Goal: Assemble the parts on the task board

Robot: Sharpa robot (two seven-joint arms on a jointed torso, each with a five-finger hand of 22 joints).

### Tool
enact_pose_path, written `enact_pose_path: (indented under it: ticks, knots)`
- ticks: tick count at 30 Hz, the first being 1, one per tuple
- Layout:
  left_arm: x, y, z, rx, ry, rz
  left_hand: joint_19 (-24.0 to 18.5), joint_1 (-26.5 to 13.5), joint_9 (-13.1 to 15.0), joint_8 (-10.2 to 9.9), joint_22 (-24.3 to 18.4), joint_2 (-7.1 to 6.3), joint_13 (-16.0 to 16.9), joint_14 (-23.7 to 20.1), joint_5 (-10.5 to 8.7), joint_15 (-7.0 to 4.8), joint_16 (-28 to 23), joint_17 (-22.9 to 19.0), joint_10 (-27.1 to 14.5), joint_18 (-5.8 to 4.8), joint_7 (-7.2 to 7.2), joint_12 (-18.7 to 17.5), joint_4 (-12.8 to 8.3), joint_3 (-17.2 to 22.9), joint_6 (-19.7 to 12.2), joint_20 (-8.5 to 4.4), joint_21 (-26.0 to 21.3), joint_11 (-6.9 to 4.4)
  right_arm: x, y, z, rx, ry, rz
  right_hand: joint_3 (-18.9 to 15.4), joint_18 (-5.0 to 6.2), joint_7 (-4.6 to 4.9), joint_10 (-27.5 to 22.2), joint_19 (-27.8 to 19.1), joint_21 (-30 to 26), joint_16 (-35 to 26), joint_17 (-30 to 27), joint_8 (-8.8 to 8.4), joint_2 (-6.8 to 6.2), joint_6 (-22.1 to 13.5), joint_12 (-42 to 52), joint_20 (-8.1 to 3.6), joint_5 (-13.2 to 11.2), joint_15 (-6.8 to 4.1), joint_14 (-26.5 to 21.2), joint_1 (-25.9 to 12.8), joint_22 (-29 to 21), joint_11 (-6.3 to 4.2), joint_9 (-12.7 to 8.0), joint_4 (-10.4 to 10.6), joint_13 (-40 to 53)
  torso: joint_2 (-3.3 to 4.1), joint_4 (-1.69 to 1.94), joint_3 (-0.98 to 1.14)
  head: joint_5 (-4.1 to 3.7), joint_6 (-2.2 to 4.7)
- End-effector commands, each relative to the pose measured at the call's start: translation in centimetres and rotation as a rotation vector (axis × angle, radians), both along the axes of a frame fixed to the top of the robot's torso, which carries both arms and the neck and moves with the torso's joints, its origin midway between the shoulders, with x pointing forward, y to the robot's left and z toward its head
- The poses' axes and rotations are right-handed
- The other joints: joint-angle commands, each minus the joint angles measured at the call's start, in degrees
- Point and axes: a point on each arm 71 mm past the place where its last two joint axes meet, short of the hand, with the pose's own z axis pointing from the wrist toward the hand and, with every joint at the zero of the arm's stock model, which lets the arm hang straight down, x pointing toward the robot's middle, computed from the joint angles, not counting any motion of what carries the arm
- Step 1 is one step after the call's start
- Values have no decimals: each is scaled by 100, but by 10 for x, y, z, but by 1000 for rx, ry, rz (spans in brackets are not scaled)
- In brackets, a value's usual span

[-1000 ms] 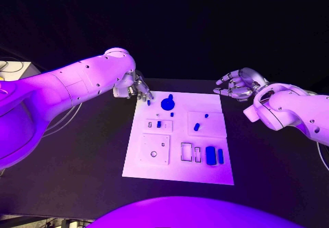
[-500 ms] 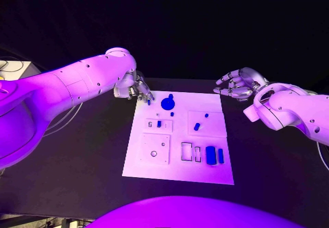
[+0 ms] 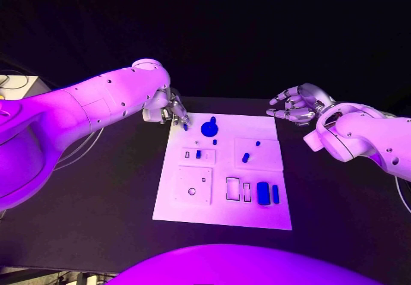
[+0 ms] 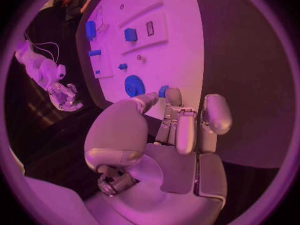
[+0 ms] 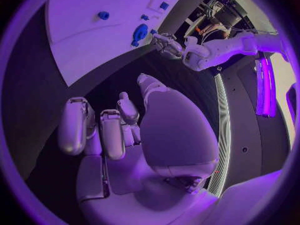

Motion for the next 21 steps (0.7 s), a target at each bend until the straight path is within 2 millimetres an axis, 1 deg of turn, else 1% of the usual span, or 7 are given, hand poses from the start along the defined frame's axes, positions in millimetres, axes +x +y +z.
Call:
enact_pose_path:
  ticks: [1,11,15,17,19,20,21]
  knots:
    - [-1,-3,0,-17,13,-3,21,93,9,44,18,11,-6,290,-17,-27,39,769,38,48,-32,10,-32,95,-1,-24,29,-14,0,1,0,0,-1,15,-3,60,11,-2,-17,12,-9,541,6,32,-42,27,12,38,23,288,-10,296,-6,-6,-27,6,1,0,4,-9,-12]
    - [-1,-2,-1,-13,23,-7,30,193,28,94,47,35,-22,298,-14,-42,55,789,65,44,-49,0,-215,411,-10,-33,45,-31,-1,1,0,0,0,15,4,58,11,3,-14,17,-7,545,8,32,-41,32,11,53,22,290,-3,301,-7,-7,-28,8,-1,-2,3,-16,-12]
    - [-1,-3,-2,-13,27,-9,39,205,67,161,75,17,-40,304,-16,-51,66,799,91,41,-51,-15,-415,790,-20,-41,61,-43,-1,2,0,0,0,16,4,58,11,3,-14,17,-7,545,8,32,-41,32,11,53,22,290,-3,301,-7,-7,-28,8,-3,-2,3,-21,-12]
    - [-2,-2,-2,-17,28,-7,39,195,77,177,78,14,-42,306,-12,-53,70,804,101,40,-59,-16,-454,870,-21,-41,62,-43,-1,2,0,0,0,16,4,58,11,3,-14,17,-7,545,8,32,-41,32,11,53,22,290,-3,301,-7,-7,-28,8,-4,-2,3,-19,-12]
    - [-2,-2,-2,-24,26,-4,44,172,111,222,92,-5,-54,308,-11,-56,73,807,118,38,-54,-26,-590,1111,-33,-45,71,-47,-1,2,0,0,0,17,4,58,11,3,-14,17,-7,545,8,32,-41,32,11,53,22,290,-3,301,-7,-7,-28,8,-4,-1,3,-22,-12]
    - [-2,-2,-2,-30,24,0,65,303,143,260,125,-3,-30,319,11,-82,89,831,132,36,-38,-23,-804,1350,-34,-59,96,-57,-1,2,0,0,0,17,4,58,11,3,-14,17,-7,545,8,32,-41,32,11,53,22,290,-3,301,-7,-7,-28,8,-5,-1,4,-23,-12]
    - [-2,-2,-2,-38,23,4,93,273,201,331,170,-7,2,334,25,-67,108,861,209,22,-41,-1,-958,1643,-1,-57,131,-56,-1,2,0,0,0,17,4,58,11,3,-14,17,-7,545,8,32,-41,32,11,53,22,290,-3,301,-7,-7,-28,8,-5,-1,4,-23,-12]
